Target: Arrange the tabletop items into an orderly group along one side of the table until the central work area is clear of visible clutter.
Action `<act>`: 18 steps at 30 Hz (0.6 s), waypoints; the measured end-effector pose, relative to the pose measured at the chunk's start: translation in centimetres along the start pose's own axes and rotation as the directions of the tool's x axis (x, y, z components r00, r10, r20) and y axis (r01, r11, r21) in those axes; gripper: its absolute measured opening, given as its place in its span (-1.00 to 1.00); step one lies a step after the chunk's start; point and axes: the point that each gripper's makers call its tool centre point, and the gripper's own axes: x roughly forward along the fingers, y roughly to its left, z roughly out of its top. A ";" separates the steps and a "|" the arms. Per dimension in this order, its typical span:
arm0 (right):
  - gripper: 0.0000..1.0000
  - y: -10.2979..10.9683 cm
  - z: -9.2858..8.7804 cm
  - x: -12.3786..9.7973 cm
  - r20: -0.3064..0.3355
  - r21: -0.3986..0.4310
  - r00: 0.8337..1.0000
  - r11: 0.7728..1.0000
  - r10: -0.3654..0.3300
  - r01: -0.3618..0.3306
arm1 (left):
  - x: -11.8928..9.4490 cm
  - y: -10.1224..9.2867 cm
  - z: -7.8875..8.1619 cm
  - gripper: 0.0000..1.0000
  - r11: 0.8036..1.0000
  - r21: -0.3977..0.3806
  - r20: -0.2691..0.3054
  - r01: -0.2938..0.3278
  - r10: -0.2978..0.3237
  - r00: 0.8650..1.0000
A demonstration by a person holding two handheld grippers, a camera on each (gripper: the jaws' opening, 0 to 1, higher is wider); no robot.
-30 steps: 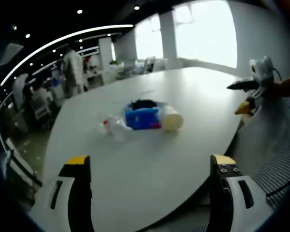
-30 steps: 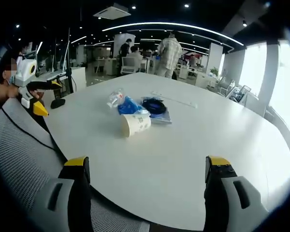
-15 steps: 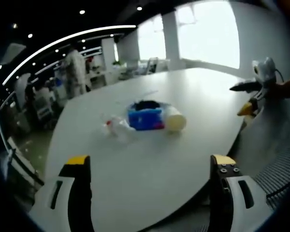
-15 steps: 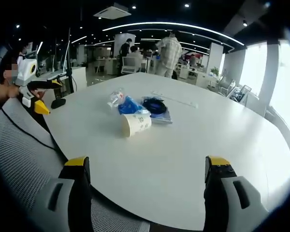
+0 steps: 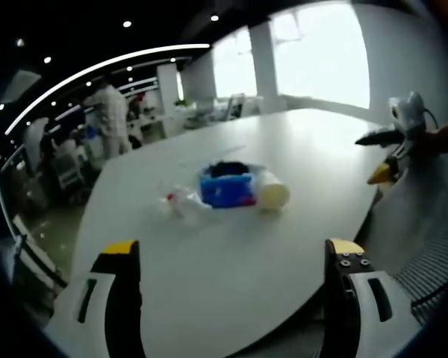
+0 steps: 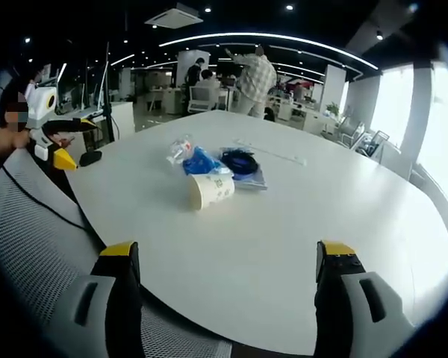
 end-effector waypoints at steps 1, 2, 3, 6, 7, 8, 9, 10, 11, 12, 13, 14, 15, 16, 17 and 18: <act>0.97 0.0 0.0 0.0 0.001 -0.001 1.000 1.000 0.000 0.000 | 0.0 0.1 0.0 0.99 1.000 -0.004 0.001 0.000 0.000 1.000; 0.97 0.0 0.0 0.0 0.001 0.000 1.000 1.000 0.001 -0.001 | 0.0 0.1 0.1 0.99 1.000 -0.006 0.002 -0.001 0.001 1.000; 0.97 0.0 0.0 0.0 -0.001 -0.001 1.000 1.000 0.000 0.000 | 0.0 0.1 0.2 0.99 1.000 -0.006 0.004 0.000 0.000 1.000; 0.97 0.0 0.0 0.0 0.000 -0.002 1.000 1.000 -0.001 0.001 | 0.1 0.2 0.3 0.99 1.000 0.003 0.000 0.005 -0.005 1.000; 0.97 0.0 0.0 0.0 0.000 -0.001 1.000 1.000 -0.001 0.001 | 0.2 0.3 0.4 0.99 1.000 0.008 -0.004 0.007 -0.007 1.000; 0.97 -0.1 0.0 0.0 0.001 0.000 1.000 1.000 -0.002 0.002 | 0.2 0.3 0.5 0.99 1.000 0.012 -0.004 0.009 -0.009 1.000; 0.97 -0.1 0.0 0.0 0.002 0.001 1.000 1.000 -0.003 0.003 | 0.3 0.4 0.7 0.99 1.000 0.015 -0.001 0.011 -0.011 1.000; 0.97 -0.1 0.0 0.0 0.003 0.001 1.000 1.000 -0.005 0.005 | 0.4 0.5 0.9 0.99 1.000 0.017 0.002 0.013 -0.013 1.000; 0.97 -0.1 0.0 0.0 0.003 0.002 1.000 1.000 -0.005 0.005 | 0.4 0.5 1.0 0.99 1.000 0.018 0.003 0.013 -0.014 1.000; 0.96 -0.2 0.0 0.0 0.003 0.003 1.000 1.000 -0.005 0.005 | 0.5 0.5 1.3 0.99 1.000 0.020 0.006 0.015 -0.015 1.000; 0.96 -0.2 0.0 0.0 0.002 0.004 1.000 1.000 -0.006 0.006 | 0.6 0.6 1.4 0.99 1.000 0.021 0.007 0.016 -0.016 1.000; 0.96 -0.2 0.0 0.0 0.003 0.005 1.000 1.000 -0.007 0.007 | 0.7 0.7 1.6 0.99 1.000 0.021 0.009 0.018 -0.018 1.000; 0.96 -0.2 0.0 0.0 0.004 0.006 1.000 1.000 -0.008 0.008 | 0.8 0.7 1.7 0.99 1.000 0.019 0.011 0.020 -0.021 1.000; 0.96 -0.3 0.0 0.0 0.004 0.009 1.000 1.000 -0.009 0.009 | 0.9 0.8 1.8 0.99 1.000 0.018 0.011 0.023 -0.023 1.000; 0.96 -0.3 0.0 0.0 0.004 0.010 1.000 1.000 -0.010 0.010 | 1.0 0.7 2.0 0.99 1.000 0.017 0.014 0.025 -0.025 1.000; 0.96 -0.3 0.0 0.0 0.003 0.010 1.000 1.000 -0.010 0.010 | 1.0 0.7 2.1 0.99 1.000 0.016 0.016 0.027 -0.027 0.999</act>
